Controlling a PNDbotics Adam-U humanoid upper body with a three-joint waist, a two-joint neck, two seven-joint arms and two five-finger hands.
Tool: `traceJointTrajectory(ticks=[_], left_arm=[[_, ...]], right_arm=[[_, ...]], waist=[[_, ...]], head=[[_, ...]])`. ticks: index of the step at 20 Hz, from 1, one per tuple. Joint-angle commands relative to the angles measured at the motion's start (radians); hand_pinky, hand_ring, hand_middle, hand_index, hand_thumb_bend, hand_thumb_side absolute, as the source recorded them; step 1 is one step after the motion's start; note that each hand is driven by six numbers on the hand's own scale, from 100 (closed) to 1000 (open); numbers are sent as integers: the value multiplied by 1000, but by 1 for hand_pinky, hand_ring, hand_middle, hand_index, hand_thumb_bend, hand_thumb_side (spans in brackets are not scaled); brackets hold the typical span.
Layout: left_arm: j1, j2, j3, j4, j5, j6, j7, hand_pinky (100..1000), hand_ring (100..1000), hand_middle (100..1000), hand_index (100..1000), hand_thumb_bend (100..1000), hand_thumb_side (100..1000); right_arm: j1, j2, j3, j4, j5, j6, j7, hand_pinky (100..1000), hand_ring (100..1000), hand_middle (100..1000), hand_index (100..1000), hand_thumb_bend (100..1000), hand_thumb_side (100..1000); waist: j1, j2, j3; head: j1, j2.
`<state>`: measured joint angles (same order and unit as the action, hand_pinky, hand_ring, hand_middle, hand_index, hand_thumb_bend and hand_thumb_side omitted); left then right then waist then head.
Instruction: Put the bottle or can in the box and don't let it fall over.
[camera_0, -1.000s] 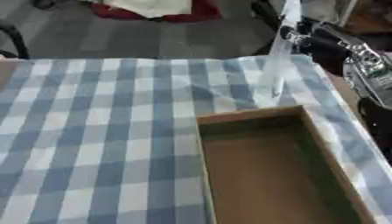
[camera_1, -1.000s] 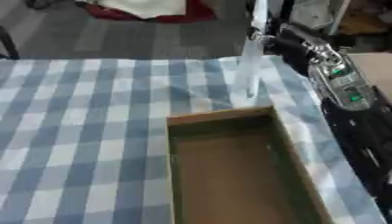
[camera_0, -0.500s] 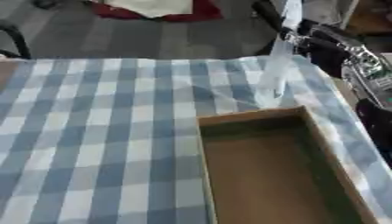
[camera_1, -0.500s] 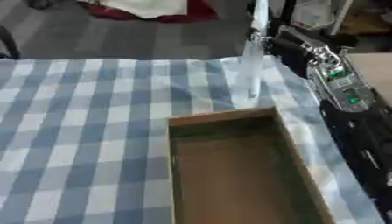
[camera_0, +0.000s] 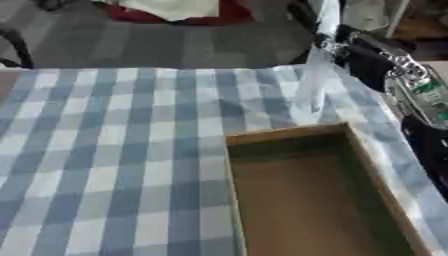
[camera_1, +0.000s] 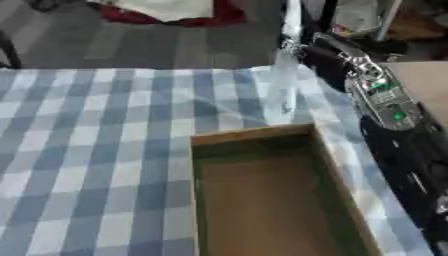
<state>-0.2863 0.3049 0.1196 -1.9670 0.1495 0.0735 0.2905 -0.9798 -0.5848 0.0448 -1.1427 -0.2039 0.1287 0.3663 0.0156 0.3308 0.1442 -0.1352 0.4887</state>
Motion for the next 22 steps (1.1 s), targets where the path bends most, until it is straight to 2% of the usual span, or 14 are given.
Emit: traceJointTrajectory(ticks=[1, 22], left_arm=[[-13, 8, 0, -21, 5, -1, -4, 254, 780, 760, 523, 100, 672], [-14, 5, 2, -22, 5, -1, -4, 255, 782, 762, 523, 100, 672]], right_arm=[[-23, -15, -1, -4, -7, 2, 1, 1000, 1000, 1000, 1000, 100, 465], [6, -10, -3, 7, 28, -1, -3, 1000, 1000, 1000, 1000, 100, 443]], waist=[[1, -15, 2], [1, -12, 7]], head=[[-4, -17], [-5, -17]])
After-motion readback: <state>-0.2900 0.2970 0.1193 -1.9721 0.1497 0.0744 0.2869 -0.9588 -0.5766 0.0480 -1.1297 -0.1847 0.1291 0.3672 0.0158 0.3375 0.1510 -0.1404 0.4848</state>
